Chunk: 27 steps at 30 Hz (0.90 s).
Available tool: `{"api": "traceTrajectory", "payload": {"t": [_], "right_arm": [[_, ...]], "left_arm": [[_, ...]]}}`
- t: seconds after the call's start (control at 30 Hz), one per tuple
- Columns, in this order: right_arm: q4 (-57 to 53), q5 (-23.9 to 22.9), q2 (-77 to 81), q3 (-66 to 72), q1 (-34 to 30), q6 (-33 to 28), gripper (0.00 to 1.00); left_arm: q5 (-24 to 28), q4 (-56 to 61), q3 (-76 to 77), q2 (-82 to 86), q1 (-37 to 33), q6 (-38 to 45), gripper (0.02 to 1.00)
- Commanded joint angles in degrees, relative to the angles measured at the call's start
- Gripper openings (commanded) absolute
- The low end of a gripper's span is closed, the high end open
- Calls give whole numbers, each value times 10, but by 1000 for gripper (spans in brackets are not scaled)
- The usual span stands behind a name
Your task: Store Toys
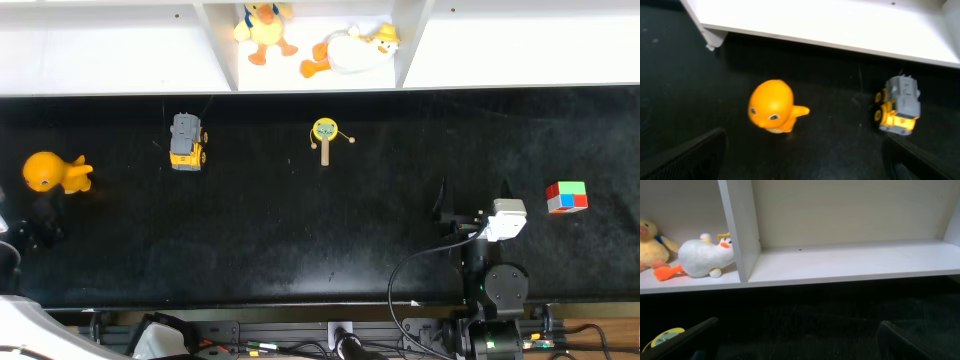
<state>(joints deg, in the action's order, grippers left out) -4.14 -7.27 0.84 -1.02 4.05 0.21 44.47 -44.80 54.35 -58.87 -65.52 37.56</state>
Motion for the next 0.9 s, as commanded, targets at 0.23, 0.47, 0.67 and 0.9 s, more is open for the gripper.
{"api": "traceTrajectory", "payload": {"t": [0.23, 0.47, 0.67, 0.9], "right_arm": [[3, 4, -6, 7, -3, 0, 993], [3, 4, -6, 8, -3, 0, 993], [3, 4, -6, 7, -3, 0, 993], [3, 4, -6, 8, -3, 0, 996]], "left_arm": [[-106, 99, 17, -170, 59, 44, 996], [-115, 154, 17, -237, 97, 42, 996], [-170, 191, 17, -265, 129, 24, 996], [-202, 218, 17, -271, 132, 24, 827]]}}
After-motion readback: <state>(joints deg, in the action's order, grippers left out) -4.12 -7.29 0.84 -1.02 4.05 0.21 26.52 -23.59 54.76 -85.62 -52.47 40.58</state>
